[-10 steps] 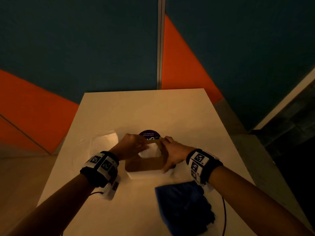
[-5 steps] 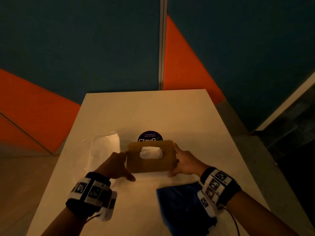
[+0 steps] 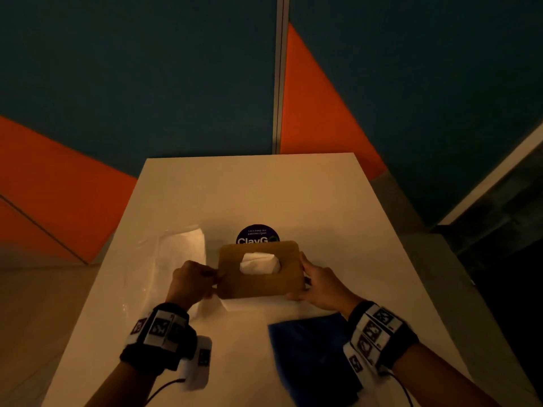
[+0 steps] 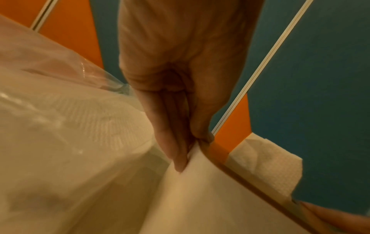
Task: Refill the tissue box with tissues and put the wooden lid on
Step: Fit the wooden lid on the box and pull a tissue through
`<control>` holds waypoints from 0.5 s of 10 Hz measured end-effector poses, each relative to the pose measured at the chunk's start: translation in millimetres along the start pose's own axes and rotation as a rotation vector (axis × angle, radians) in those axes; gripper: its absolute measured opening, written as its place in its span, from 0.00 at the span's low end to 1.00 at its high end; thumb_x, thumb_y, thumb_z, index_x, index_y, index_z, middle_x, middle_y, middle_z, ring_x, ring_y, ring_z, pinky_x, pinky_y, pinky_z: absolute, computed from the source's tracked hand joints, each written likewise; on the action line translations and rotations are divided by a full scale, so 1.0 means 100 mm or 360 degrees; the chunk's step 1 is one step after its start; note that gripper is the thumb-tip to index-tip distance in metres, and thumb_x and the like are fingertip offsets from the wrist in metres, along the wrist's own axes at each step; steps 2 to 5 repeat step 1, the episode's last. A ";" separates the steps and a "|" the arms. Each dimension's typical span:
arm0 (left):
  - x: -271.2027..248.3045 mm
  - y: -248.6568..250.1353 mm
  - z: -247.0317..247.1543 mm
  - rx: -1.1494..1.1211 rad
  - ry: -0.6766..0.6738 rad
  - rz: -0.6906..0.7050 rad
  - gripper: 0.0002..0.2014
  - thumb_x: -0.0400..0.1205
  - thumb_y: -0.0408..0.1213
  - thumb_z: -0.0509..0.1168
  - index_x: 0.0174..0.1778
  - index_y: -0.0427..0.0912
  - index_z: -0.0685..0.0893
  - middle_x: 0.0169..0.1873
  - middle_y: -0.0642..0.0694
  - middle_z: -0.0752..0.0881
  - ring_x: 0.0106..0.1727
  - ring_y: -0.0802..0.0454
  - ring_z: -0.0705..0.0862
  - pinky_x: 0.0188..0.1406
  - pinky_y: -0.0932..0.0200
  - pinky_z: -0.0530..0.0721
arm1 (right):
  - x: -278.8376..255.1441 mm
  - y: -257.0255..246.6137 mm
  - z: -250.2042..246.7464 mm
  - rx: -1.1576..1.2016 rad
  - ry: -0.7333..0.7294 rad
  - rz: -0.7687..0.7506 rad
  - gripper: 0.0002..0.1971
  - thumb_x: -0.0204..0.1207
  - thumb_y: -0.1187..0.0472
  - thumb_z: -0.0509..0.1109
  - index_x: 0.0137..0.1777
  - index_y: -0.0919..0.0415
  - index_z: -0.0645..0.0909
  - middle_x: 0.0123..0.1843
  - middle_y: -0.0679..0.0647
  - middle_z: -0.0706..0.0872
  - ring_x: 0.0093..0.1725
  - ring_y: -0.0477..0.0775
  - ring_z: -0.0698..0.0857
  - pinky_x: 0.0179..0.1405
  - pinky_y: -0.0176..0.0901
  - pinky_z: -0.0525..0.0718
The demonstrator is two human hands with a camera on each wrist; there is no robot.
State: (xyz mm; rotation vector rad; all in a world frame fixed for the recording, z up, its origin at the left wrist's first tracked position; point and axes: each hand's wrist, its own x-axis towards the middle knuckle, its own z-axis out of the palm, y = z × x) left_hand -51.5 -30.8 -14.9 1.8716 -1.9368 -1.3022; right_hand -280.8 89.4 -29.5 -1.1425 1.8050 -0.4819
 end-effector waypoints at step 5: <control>-0.08 -0.05 0.00 0.0052 -0.0025 0.0048 0.12 0.80 0.41 0.67 0.54 0.38 0.88 0.42 0.43 0.92 0.40 0.48 0.87 0.52 0.54 0.85 | -0.17 -0.06 -0.05 -0.0100 -0.0037 0.0040 0.60 0.68 0.50 0.79 0.84 0.55 0.33 0.82 0.58 0.67 0.79 0.56 0.70 0.78 0.50 0.70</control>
